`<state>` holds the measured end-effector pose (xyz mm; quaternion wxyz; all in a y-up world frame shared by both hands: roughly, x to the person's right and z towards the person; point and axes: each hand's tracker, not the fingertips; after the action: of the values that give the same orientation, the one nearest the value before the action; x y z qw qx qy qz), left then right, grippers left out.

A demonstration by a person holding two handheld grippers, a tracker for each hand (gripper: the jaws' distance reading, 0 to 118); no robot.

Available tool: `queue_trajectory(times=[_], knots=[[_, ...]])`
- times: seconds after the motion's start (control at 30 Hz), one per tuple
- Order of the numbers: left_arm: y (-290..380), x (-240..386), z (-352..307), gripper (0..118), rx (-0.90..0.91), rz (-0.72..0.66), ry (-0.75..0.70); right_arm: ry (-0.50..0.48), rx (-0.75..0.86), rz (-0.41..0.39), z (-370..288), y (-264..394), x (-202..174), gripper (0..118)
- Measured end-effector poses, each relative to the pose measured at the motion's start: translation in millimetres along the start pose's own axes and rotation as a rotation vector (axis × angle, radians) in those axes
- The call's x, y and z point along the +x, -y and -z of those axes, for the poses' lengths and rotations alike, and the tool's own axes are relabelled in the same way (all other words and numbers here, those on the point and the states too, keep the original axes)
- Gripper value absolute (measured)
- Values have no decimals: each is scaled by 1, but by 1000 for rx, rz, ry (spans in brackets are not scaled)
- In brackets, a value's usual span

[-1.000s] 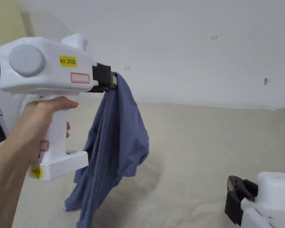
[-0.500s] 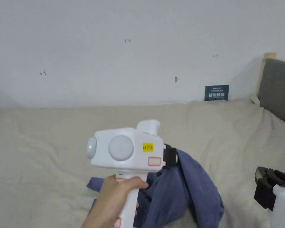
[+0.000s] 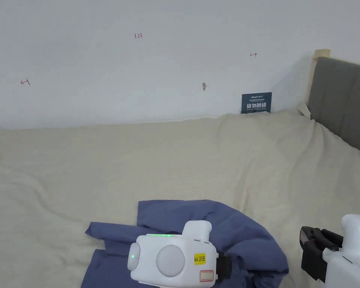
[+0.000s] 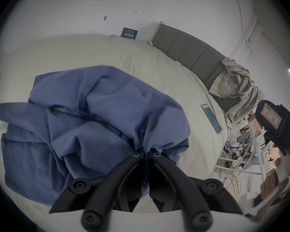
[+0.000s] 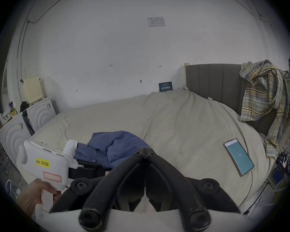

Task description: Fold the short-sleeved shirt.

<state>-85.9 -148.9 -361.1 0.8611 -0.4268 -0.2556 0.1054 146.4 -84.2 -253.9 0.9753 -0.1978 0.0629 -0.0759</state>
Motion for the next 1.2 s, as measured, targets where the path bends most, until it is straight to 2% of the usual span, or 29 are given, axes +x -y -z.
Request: queue_trajectory(times=[0.1, 0.13, 0.23, 0.4, 0.43, 0.47, 0.5, 0.53, 0.57, 0.67, 0.73, 0.9, 1.13, 1.17, 1.2], knots=[[-9, -3, -3, 10, -3, 0, 26, 3, -5, -6, 3, 0, -5, 0], [-11, 0, -8, 31, 10, 15, 13, 0, -5, -7, 2, 0, -6, 0], [-12, -4, -24, 118, 39, 58, -33, -15, -2, -7, 1, -2, -10, 0], [-10, -32, -69, 118, 103, -20, -30, -30, 4, -20, -2, -3, -15, 0], [-8, -40, -80, 116, 118, -34, -43, -36, 4, -20, -2, -4, -16, 0], [-4, -49, -91, 110, 121, -47, -66, -42, 2, -22, -2, -4, -17, 0], [-2, -57, -101, 96, 136, -61, -101, -45, 0, -23, -2, -3, -18, 0], [0, -66, -111, 68, 146, -63, -135, -49, -2, -24, -1, -3, -20, 0], [2, -76, -120, 49, 139, -67, -182, -55, -7, -26, 1, -3, -21, 0], [8, -106, -133, 3, 107, -74, -326, -67, -22, -33, 7, -2, -27, 0], [14, -129, -136, 0, 91, -101, -389, -72, -30, -38, 12, -1, -31, 0], [11, -176, -140, 0, 56, -176, -419, -94, -64, -24, 32, 2, -38, 0], [-34, -231, -116, 1, 48, -211, -478, -91, -105, -50, 57, 5, -49, 0], [-41, -237, -113, 11, 49, -215, -482, -92, -110, -54, 60, 5, -49, 0], [-47, -243, -111, 34, 53, -226, -477, -92, -112, -58, 61, 4, -53, 0]])
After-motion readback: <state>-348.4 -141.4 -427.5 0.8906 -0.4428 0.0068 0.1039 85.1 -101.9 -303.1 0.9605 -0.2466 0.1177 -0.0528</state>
